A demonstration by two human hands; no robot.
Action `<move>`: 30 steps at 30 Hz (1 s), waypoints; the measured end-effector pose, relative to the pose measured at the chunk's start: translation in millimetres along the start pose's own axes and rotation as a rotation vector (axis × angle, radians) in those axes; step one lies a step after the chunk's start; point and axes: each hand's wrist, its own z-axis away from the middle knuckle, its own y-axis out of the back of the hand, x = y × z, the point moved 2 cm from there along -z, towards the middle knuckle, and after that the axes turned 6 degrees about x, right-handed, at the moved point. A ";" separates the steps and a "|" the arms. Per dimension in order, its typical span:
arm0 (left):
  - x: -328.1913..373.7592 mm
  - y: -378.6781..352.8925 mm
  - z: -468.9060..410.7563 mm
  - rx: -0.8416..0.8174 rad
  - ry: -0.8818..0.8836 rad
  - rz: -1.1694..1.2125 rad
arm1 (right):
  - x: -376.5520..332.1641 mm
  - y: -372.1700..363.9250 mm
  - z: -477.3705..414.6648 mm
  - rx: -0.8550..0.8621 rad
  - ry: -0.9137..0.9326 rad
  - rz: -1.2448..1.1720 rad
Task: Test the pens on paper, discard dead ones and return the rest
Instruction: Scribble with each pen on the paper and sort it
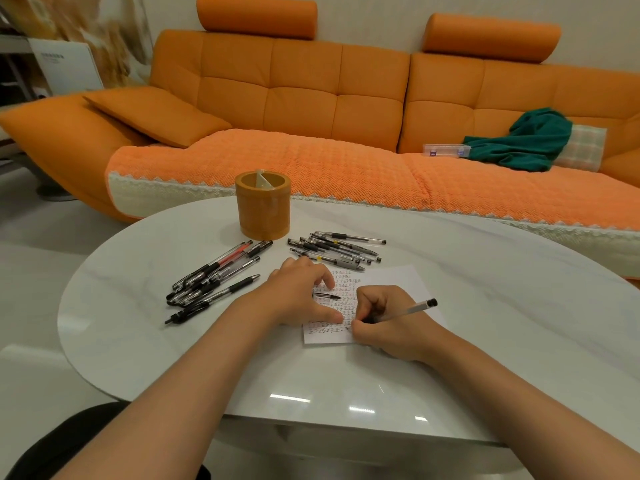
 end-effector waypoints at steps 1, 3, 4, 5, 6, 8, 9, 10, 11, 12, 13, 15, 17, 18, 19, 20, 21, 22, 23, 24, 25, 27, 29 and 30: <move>0.3 0.1 0.3 0.000 0.000 -0.001 | -0.4 -0.3 -0.1 -0.007 0.006 0.011; 0.7 -0.1 0.6 -0.002 0.002 -0.003 | -0.2 0.2 0.0 -0.014 0.006 0.013; 0.7 -0.3 0.7 -0.003 0.005 -0.004 | 0.1 0.5 0.2 -0.011 0.005 0.009; 0.6 -0.5 0.8 -0.004 0.007 -0.007 | -0.1 0.8 0.6 -0.004 0.005 0.004; 0.5 -0.6 0.6 -0.004 0.008 -0.011 | 0.0 1.0 1.0 0.005 0.003 -0.002; 0.4 -0.4 0.3 -0.002 0.005 -0.012 | -0.8 1.1 1.6 0.014 0.004 -0.009; 0.3 -0.1 0.5 -0.001 0.004 -0.008 | -1.5 0.9 1.6 0.011 0.009 0.002; 0.2 -0.2 0.6 0.000 0.004 -0.004 | -1.8 0.5 1.2 0.004 0.013 0.016; 0.2 -0.4 0.6 0.001 0.004 -0.001 | -2.4 0.3 1.1 -0.007 0.014 0.021; 0.2 -0.6 0.5 0.002 0.005 -0.001 | -2.2 0.5 1.0 -0.018 0.010 0.016; 0.3 -0.9 0.6 0.002 0.005 -0.003 | -2.2 0.7 1.1 -0.028 0.005 0.005; 0.4 -0.9 0.4 0.001 0.004 -0.007 | -2.1 1.0 1.2 -0.035 -0.003 -0.005; -0.1 -0.6 -0.3 0.002 0.006 0.000 | -2.6 0.3 1.2 -0.028 0.001 -0.004; -0.2 -0.5 -0.5 0.002 0.006 0.003 | -2.7 -0.2 1.2 -0.026 0.002 -0.006; -0.3 -0.3 -0.6 0.001 0.005 0.003 | -2.6 -0.6 0.9 -0.024 0.001 -0.008; -0.2 -0.4 -0.7 0.001 0.006 0.001 | -2.3 -0.7 0.6 -0.023 0.001 -0.009; -0.3 -0.5 -0.7 0.001 0.006 -0.001 | -2.6 -0.5 0.6 -0.026 0.002 -0.011; -0.3 -0.7 -0.4 0.001 0.006 -0.004 | -2.5 -0.4 0.7 -0.031 0.001 -0.018; -0.3 -1.0 -0.2 0.001 0.006 -0.007 | -2.5 -0.3 1.0 -0.039 -0.003 -0.032; -0.6 -1.2 0.0 0.001 0.007 -0.009 | -2.5 -0.3 1.5 -0.046 -0.007 -0.045; -0.9 -1.5 0.1 0.002 0.008 -0.010 | -2.2 -0.3 1.8 -0.048 -0.010 -0.051; -1.9 -1.8 0.0 0.008 0.007 -0.016 | -2.8 0.1 1.9 -0.035 -0.016 -0.059; -2.3 -2.0 -0.6 0.007 0.004 -0.023 | -1.3 2.9 0.7 0.015 -0.036 -0.130; -2.2 -1.8 -0.6 0.005 0.003 -0.024 | 0.2 5.1 -0.2 0.058 -0.054 -0.183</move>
